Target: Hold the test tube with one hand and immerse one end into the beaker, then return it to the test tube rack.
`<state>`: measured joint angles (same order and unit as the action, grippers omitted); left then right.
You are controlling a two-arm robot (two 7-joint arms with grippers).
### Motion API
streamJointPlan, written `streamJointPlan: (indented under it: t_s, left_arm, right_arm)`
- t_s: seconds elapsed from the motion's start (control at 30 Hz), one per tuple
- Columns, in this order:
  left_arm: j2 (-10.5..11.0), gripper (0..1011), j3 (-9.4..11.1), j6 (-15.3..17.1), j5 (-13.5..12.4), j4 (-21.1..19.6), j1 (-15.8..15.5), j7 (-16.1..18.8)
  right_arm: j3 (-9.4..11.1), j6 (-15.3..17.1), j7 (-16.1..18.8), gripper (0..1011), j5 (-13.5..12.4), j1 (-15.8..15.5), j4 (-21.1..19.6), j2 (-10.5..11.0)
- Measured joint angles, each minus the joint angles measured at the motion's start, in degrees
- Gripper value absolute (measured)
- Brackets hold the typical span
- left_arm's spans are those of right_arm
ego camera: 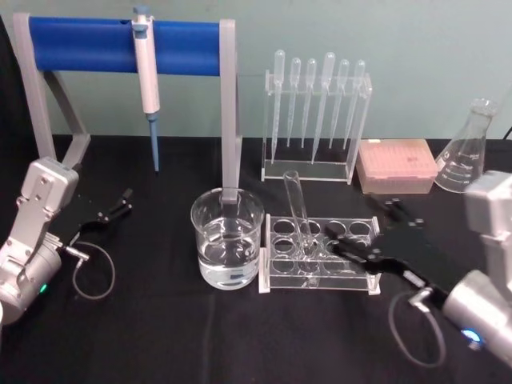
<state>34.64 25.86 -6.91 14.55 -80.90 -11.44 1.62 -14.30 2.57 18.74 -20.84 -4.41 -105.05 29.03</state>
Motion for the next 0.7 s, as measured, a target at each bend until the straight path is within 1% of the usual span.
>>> streamJointPlan:
  t_s: [0.03,0.1,0.2,0.23,0.27,0.3,0.33,0.37,0.4,0.43,0.5,0.53,0.57,0.6,0.63,0.7]
  left_arm:
    - [0.0,1000,0.0,0.0,0.0,0.0,0.0,0.0]
    - [0.0,1000,0.0,0.0,0.0,0.0,0.0,0.0]
    - [0.0,1000,0.0,0.0,0.0,0.0,0.0,0.0]
    - [0.0,1000,0.0,0.0,0.0,0.0,0.0,0.0]
    - [0.0,1000,0.0,0.0,0.0,0.0,0.0,0.0]
    - [0.0,1000,0.0,0.0,0.0,0.0,0.0,0.0]
    - [0.0,1000,0.0,0.0,0.0,0.0,0.0,0.0]
    - [0.0,1000,0.0,0.0,0.0,0.0,0.0,0.0]
    - [0.0,1000,0.0,0.0,0.0,0.0,0.0,0.0]
    - [0.0,1000,0.0,0.0,0.0,0.0,0.0,0.0]
    - [0.0,1000,0.0,0.0,0.0,0.0,0.0,0.0]
    - [0.0,1000,0.0,0.0,0.0,0.0,0.0,0.0]
    - [0.0,1000,0.0,0.0,0.0,0.0,0.0,0.0]
    - [0.0,1000,0.0,0.0,0.0,0.0,0.0,0.0]
    - [0.0,1000,0.0,0.0,0.0,0.0,0.0,0.0]
    - [0.0,1000,0.0,0.0,0.0,0.0,0.0,0.0]
  right_arm:
    - [1.7,-1.0,-0.2,966,-1.1,-1.2,0.2,0.0]
    - [3.6,-2.0,-0.6,995,-1.9,-2.1,1.4,-0.2]
    - [5.0,-2.9,-1.0,1000,-2.1,-2.1,3.2,-0.5]
    - [5.6,-3.5,-1.3,1002,-1.8,-1.7,4.7,-0.9]
    - [5.8,-3.9,-1.6,1002,-1.5,-1.4,5.5,-1.1]
    - [6.0,-4.5,-2.4,1002,-0.5,-0.7,7.0,-1.7]
    - [6.0,-4.8,-3.1,1002,0.2,-0.3,7.7,-2.1]
    - [6.0,-4.8,-3.1,1002,0.2,-0.3,7.7,-2.1]
    - [6.0,-5.2,-4.5,1000,1.9,0.4,9.0,-2.8]
    - [5.8,-5.7,-6.4,1002,4.2,1.2,10.3,-3.7]
    - [5.4,-6.4,-8.9,1002,6.6,1.8,11.7,-4.9]
    - [5.1,-7.6,-11.2,1002,8.9,2.2,13.4,-6.3]
    - [5.0,-8.1,-12.5,1002,10.0,2.4,14.2,-7.0]
    - [4.9,-9.2,-14.6,1002,12.1,2.6,15.4,-8.0]
    - [4.8,-10.0,-15.9,1002,13.3,2.6,16.0,-8.6]
    - [4.9,-11.0,-17.4,1002,14.7,2.6,16.7,-9.3]
